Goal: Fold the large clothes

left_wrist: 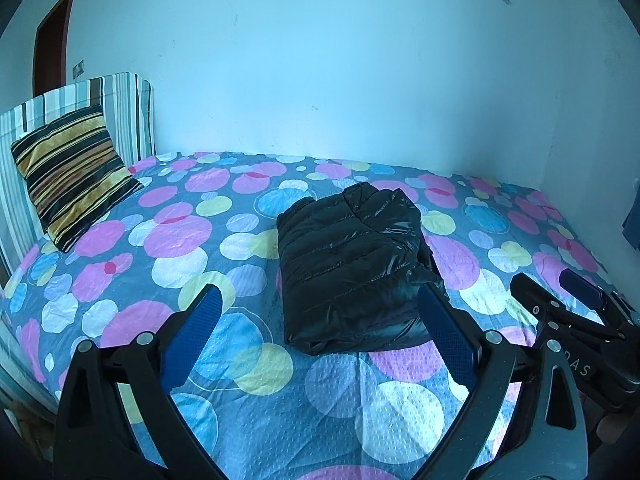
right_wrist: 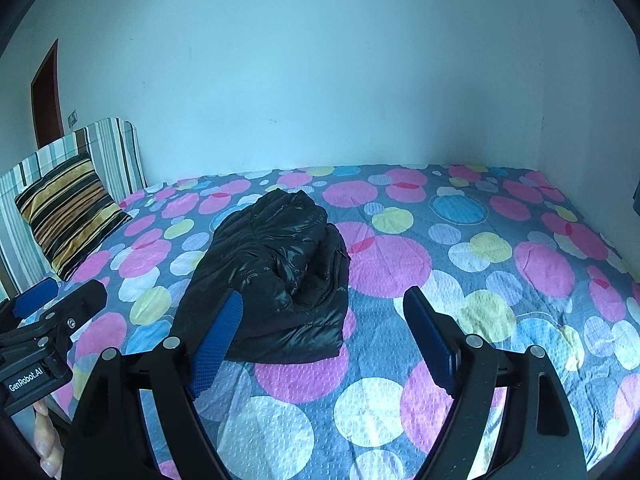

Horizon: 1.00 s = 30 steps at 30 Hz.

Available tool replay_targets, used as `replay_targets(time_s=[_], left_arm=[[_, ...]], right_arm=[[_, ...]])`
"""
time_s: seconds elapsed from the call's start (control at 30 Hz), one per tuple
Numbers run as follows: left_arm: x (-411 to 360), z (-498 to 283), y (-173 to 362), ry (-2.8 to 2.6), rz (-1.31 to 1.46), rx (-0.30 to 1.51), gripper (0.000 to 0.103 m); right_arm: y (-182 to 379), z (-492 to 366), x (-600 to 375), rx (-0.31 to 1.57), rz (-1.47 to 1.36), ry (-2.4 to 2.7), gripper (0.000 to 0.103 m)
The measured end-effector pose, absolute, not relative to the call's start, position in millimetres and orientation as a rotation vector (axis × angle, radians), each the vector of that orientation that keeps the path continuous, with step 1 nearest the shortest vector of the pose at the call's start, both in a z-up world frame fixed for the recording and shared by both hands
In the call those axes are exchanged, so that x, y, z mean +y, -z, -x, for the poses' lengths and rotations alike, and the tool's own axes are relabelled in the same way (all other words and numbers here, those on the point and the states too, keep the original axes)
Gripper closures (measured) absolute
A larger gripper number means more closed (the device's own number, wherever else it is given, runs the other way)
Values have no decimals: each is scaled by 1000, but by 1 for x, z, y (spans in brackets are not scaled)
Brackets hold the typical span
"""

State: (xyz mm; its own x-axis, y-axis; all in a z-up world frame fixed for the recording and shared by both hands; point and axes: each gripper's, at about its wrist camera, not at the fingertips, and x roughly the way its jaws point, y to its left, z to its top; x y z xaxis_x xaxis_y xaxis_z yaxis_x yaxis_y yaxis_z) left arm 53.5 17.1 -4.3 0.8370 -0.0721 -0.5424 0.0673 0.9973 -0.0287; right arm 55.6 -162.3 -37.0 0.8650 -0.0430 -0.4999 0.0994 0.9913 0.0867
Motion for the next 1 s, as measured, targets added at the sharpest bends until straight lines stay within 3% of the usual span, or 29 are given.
replay_targets(time_s=[1.0], left_arm=[[29, -54, 10, 41, 22, 580, 4]], right_arm=[[37, -54, -155, 520, -103, 76, 22]])
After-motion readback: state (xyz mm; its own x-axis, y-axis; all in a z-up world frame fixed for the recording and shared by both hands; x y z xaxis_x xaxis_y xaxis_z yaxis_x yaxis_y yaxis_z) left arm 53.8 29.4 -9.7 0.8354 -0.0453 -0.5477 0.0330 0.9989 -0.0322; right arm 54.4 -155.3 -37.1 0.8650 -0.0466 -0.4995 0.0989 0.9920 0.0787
